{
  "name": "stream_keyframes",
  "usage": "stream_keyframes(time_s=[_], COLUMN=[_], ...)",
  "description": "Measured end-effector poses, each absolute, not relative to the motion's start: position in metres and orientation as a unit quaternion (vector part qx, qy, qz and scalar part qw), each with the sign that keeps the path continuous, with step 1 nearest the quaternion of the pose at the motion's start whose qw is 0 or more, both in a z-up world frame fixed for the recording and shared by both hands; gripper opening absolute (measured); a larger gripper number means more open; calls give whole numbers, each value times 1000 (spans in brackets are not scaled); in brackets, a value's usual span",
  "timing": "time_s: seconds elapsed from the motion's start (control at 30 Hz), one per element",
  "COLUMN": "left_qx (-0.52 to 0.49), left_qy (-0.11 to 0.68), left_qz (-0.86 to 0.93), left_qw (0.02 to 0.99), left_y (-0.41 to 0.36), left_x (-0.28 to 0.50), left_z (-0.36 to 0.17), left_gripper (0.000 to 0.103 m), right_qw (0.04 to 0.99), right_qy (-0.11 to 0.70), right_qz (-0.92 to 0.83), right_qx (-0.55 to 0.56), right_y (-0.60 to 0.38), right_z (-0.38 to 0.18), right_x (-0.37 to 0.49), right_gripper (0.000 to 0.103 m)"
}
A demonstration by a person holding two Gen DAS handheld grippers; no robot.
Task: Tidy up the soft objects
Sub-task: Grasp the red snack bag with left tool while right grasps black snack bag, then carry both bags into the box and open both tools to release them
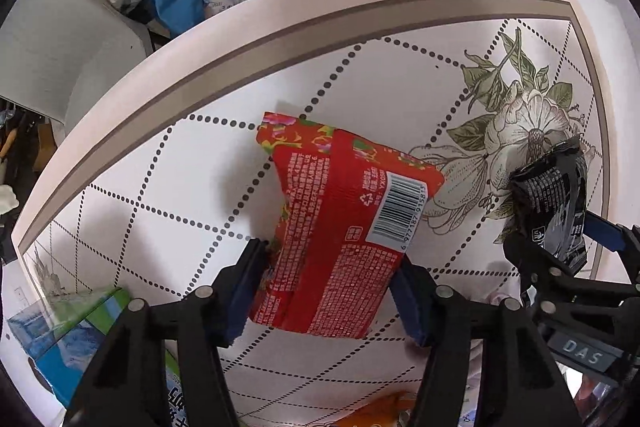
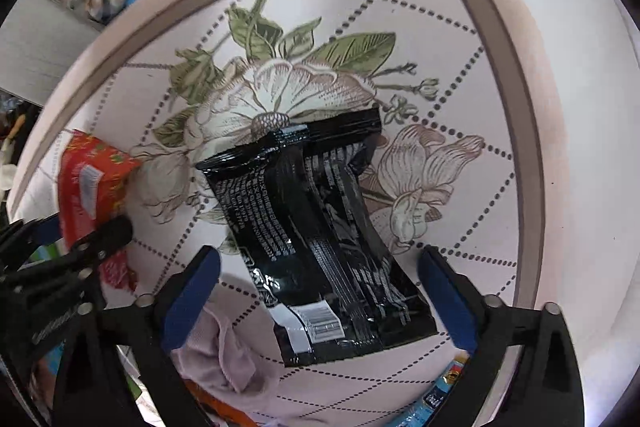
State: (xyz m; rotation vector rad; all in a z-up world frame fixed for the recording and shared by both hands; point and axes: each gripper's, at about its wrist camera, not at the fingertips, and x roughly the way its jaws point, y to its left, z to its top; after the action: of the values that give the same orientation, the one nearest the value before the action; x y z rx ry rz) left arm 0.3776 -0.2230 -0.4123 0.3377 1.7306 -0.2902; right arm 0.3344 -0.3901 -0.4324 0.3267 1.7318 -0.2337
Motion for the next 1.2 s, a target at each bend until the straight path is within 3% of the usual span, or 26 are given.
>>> stream_keyframes(time_s=[0.23,0.37,0.6,0.9,1.2], left_qx=[144,146,143,111,24], left_qy=[750,745,739,718,678], left_qz=[-128,-126,-123,-137,-167], left_qw=[632,639,647,673,716], left_y=[-220,-225,-229,-221,-164], left_x=[381,374,362,354,318], left_z=[-409,-401,-390,-345,-247], left_gripper=[55,53,46,44,44], right_qw=[626,633,646,672,716], right_qy=[759,753,742,714,672], right_qz=[-126,-126,-126,-119,-67], right_qx=[129,126,125,153,177], right_y=[-382,-377,-367,-365,-328], right_z=[-434,-424,-414,-373,-289], right_x=[345,346,341,329,291], right_gripper=[93,67,54,50,50])
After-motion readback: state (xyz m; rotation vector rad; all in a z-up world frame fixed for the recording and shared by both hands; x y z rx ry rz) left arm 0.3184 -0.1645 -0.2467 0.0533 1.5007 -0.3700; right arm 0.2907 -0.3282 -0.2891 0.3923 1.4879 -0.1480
